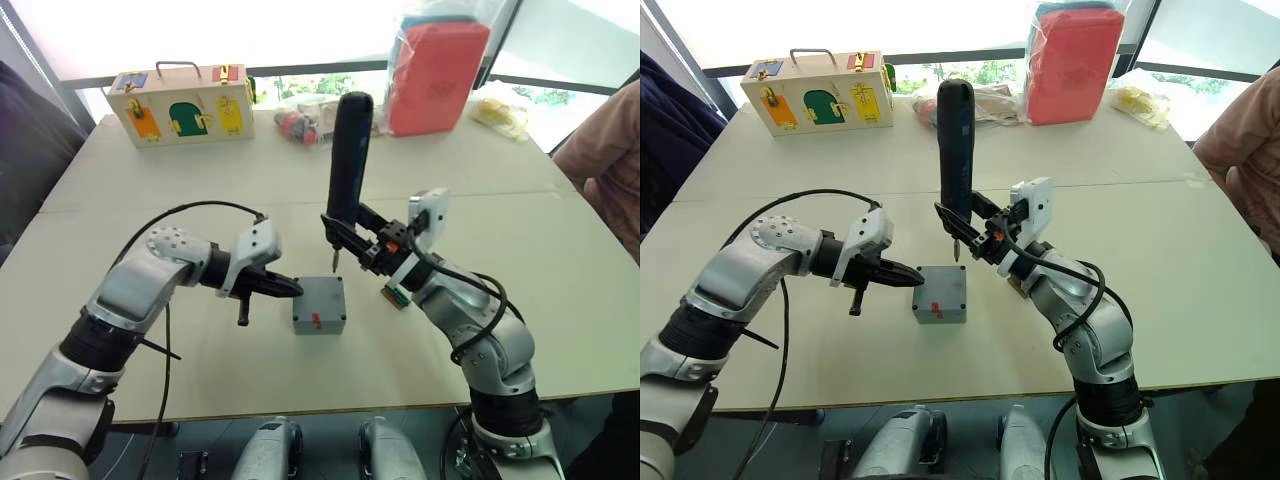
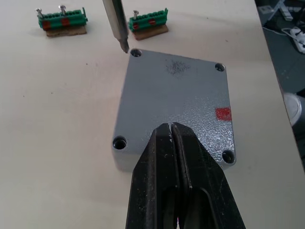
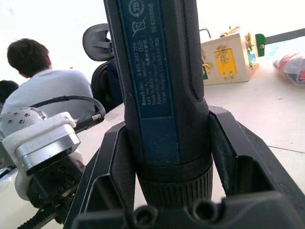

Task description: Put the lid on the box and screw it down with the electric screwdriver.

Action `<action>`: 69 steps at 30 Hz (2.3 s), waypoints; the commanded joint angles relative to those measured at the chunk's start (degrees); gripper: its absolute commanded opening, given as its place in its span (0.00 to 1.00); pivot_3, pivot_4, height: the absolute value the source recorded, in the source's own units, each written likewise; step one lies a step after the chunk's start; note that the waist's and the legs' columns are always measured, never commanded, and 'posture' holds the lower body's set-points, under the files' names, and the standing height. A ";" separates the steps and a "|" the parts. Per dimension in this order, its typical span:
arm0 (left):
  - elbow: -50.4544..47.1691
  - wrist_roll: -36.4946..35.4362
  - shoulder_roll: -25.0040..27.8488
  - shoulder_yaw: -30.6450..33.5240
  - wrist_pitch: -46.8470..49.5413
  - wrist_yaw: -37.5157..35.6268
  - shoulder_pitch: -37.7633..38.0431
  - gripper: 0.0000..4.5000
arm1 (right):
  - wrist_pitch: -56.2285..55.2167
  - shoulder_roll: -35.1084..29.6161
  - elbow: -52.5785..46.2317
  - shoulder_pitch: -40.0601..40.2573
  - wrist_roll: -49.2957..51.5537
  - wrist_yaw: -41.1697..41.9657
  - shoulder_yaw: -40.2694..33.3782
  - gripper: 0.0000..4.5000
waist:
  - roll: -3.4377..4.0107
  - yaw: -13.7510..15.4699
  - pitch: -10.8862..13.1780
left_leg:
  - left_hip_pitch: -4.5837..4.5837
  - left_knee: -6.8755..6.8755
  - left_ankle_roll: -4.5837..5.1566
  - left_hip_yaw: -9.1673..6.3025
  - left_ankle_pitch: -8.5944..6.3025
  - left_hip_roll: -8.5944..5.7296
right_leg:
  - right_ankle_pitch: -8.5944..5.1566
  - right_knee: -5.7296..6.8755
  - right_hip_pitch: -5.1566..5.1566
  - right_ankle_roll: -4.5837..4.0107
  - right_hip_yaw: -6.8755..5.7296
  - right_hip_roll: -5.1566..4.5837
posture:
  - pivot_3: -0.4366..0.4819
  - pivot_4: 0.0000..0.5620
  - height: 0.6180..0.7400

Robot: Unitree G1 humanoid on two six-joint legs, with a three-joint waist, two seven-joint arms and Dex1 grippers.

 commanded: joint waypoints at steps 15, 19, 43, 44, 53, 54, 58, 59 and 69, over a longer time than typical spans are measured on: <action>2.09 3.35 -2.81 -2.16 -3.41 -0.66 -1.00 0.00 | 0.16 0.09 -6.97 0.07 3.88 -1.50 -2.46 0.39 | -0.01 0.03 -0.01 | 0.02 0.02 0.02 0.00 -0.01 0.00 | 0.00 0.02 0.02 0.00 0.00 0.00 | 0.48 0.27 1.00; 2.46 3.64 -3.02 -2.35 -3.99 -0.68 -1.05 0.00 | 0.82 0.44 -7.69 0.19 5.11 -2.51 -2.92 0.39 | -0.01 0.08 -0.01 | 0.03 0.02 0.01 -0.01 0.00 0.00 | 0.00 0.03 0.02 0.00 0.00 0.00 | 0.48 0.27 1.00; 2.55 4.20 -3.33 -1.94 -3.68 -1.16 -1.68 0.00 | -6.85 1.98 -1.56 4.55 -1.12 -1.23 1.31 0.39 | -0.05 0.01 -0.07 | 0.16 0.04 0.05 0.00 -0.03 0.00 | 0.00 0.04 0.14 0.00 0.00 0.01 | 0.48 0.27 1.00; 2.44 4.17 -3.38 -1.96 -3.58 -1.12 -1.69 0.00 | -7.02 2.16 -1.46 4.26 -1.19 -1.36 1.25 0.39 | -0.05 0.00 -0.07 | 0.16 0.04 0.05 -0.01 -0.03 0.00 | 0.00 0.05 0.14 0.00 0.00 0.01 | 0.48 0.27 1.00; 1.94 4.13 -3.67 -1.92 -2.98 -0.88 -1.93 0.00 | -7.97 1.45 0.32 3.77 -2.78 -0.75 1.16 0.39 | -0.05 0.05 -0.07 | 0.16 0.04 0.02 -0.01 -0.01 0.00 | 0.00 0.06 0.15 0.00 0.01 0.01 | 0.48 0.27 1.00; 1.83 4.09 -3.62 -1.89 -2.88 -0.90 -1.91 0.00 | -8.03 1.11 0.51 3.91 -3.20 -0.42 1.46 0.39 | -0.05 0.05 -0.07 | 0.16 0.04 0.02 -0.01 -0.01 0.00 | 0.00 0.06 0.15 0.00 0.00 0.01 | 0.48 0.27 1.00; 1.52 4.06 -3.38 -1.81 -2.59 -0.95 -1.75 0.00 | -7.44 -0.57 1.18 5.71 -4.29 1.59 3.82 0.39 | -0.06 0.04 -0.08 | 0.17 0.04 0.02 -0.01 -0.01 0.00 | 0.00 0.06 0.16 0.00 0.00 0.01 | 0.48 0.27 1.00; 1.44 4.20 -3.27 -1.89 -2.66 -1.00 -1.64 0.00 | -7.27 -0.81 1.46 6.33 -4.48 1.88 4.31 0.39 | -0.07 0.04 -0.10 | 0.18 0.04 0.02 -0.01 -0.01 0.00 | 0.00 0.06 0.17 0.00 0.00 0.01 | 0.48 0.27 1.00; 1.07 4.59 -3.22 -1.99 -2.47 -1.13 -1.23 0.00 | -7.05 -1.59 3.30 9.31 -7.36 1.82 5.97 0.39 | -0.21 0.09 -0.21 | 1.13 -0.02 0.32 -0.02 -0.20 0.01 | -0.17 -0.26 1.17 -0.02 -0.01 0.01 | 0.48 0.27 1.00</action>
